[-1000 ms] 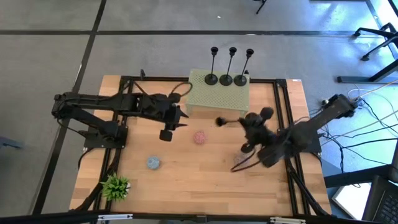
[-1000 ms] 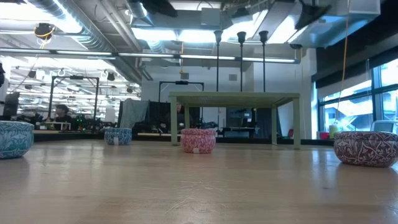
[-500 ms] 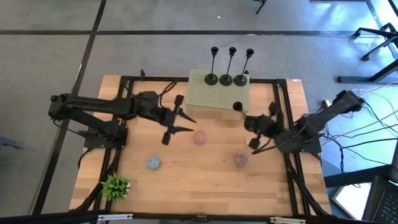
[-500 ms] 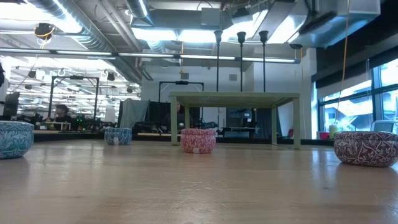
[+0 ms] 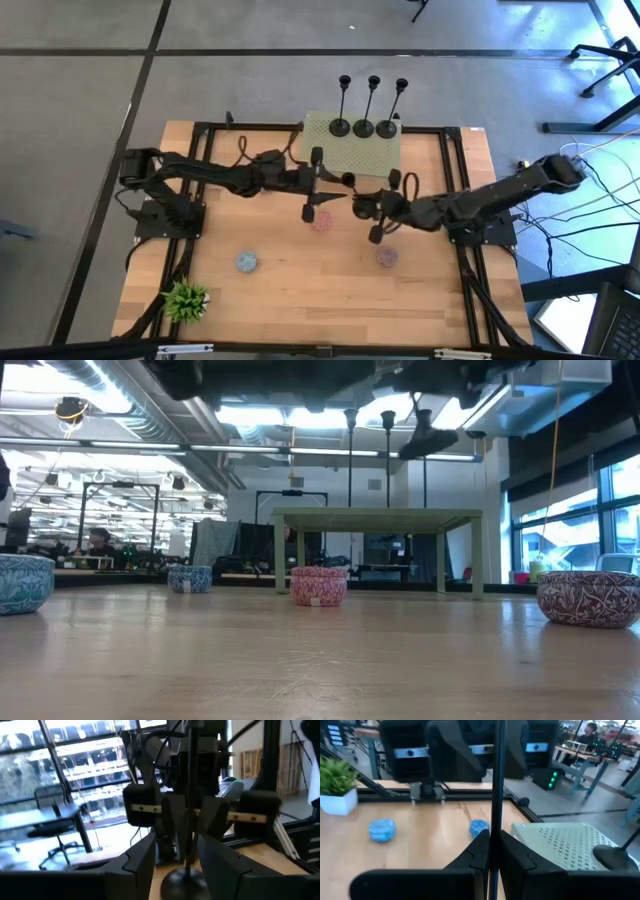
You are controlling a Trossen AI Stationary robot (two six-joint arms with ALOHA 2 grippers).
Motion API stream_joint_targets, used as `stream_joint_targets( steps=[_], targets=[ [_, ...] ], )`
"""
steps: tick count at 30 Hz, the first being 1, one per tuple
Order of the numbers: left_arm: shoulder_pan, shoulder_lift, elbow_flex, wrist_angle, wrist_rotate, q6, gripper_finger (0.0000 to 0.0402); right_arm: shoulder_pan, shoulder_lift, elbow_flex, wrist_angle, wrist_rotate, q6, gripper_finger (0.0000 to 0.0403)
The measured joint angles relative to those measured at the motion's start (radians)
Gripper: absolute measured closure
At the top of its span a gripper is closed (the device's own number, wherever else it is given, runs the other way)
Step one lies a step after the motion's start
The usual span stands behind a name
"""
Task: Pick & Place candle stick holders
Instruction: Put the black candle holder on the shelf
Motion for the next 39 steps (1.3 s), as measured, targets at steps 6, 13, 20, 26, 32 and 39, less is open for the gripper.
stream_joint_targets(
  steps=[6,13,20,26,32,39],
  targets=[
    [-0.001,0.055,0.038,-0.004,0.0,-0.053,0.0259,-0.06,0.027,0.0,0.009,-0.117,0.0,0.0369],
    [-0.009,0.066,0.062,0.006,0.003,-0.078,0.0259,-0.088,0.027,0.0,0.02,-0.137,0.001,0.0369],
    [-0.016,0.066,0.062,0.035,0.004,-0.075,0.0303,-0.102,0.027,0.0,0.021,-0.174,0.002,0.0369],
    [-0.014,0.066,0.062,0.035,0.0,-0.074,0.0386,-0.102,0.027,0.0,0.026,-0.171,-0.022,0.0369],
    [-0.014,0.066,0.062,0.035,-0.003,-0.073,0.0386,-0.102,0.027,0.0,0.029,-0.171,-0.055,0.0369],
    [-0.014,0.065,0.062,0.025,-0.003,-0.074,0.0388,-0.102,0.027,0.0,0.024,-0.177,-0.06,0.0369]
  ],
)
